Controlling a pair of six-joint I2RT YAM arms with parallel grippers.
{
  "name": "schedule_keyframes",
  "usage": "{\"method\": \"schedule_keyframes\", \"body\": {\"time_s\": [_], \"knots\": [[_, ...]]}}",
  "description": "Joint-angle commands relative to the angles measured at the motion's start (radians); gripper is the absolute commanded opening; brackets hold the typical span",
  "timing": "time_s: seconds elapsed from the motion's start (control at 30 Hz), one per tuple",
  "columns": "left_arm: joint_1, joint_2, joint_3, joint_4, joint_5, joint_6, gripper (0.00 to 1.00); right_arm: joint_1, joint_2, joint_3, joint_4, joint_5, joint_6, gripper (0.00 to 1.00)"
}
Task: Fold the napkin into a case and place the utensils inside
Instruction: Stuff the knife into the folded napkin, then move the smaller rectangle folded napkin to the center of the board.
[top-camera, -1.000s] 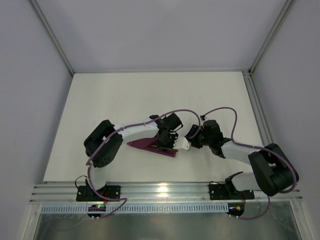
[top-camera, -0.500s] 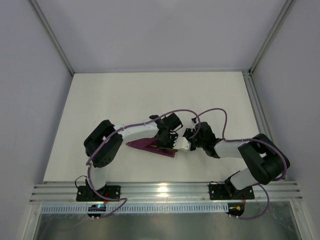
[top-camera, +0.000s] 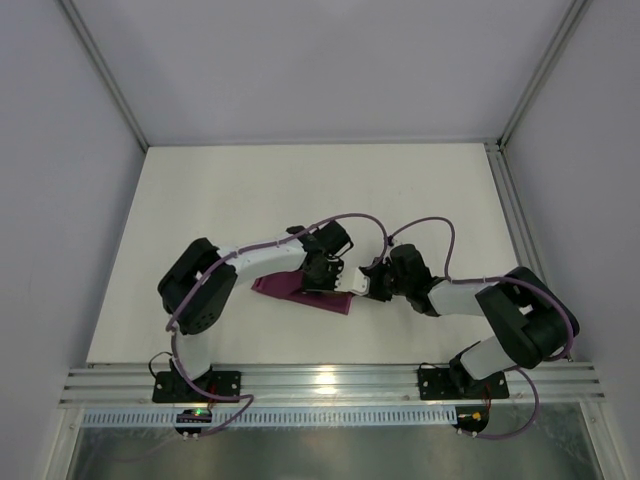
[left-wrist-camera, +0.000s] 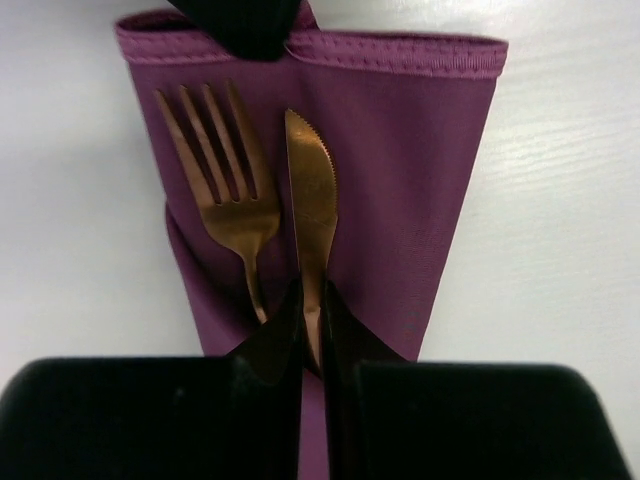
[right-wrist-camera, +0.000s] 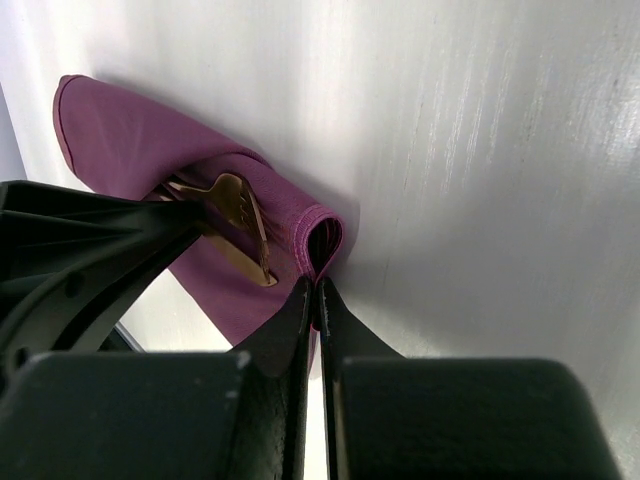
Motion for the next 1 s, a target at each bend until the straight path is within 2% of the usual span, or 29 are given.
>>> {"method": "schedule_keyframes", "body": {"time_s": [0.0,0.27,0.37,0.4,0.5,0.7,0.83,0.97], "knots": [[0.000,-0.034,-0.046,0.012,-0.066,0.045,0.00,0.005,0.010,0.012,0.015,0.024,-0.015,0.04],[0.001,-0.044,-0.048,0.006,-0.008,0.025,0.01,0.005,0.016,0.017,0.020,0.016,-0.017,0.04],[0.001,-0.040,-0.016,-0.027,0.026,0.010,0.09,0.005,0.016,0.025,0.013,0.018,-0.017,0.04],[0.001,-0.037,-0.006,-0.034,0.029,0.007,0.18,0.005,0.016,0.026,0.010,0.021,-0.017,0.04],[0.004,-0.044,0.012,-0.057,0.051,-0.001,0.30,0.005,0.016,0.044,-0.006,0.033,-0.023,0.04],[0.012,-0.095,0.067,-0.125,0.111,-0.026,0.34,0.000,0.033,0.097,-0.051,0.058,-0.053,0.04],[0.030,-0.144,0.122,-0.172,0.198,-0.065,0.34,-0.024,0.062,0.162,-0.069,0.062,-0.078,0.04],[0.092,-0.198,0.190,-0.216,0.275,-0.137,0.34,-0.046,0.151,0.254,-0.114,0.051,-0.113,0.04]]}}
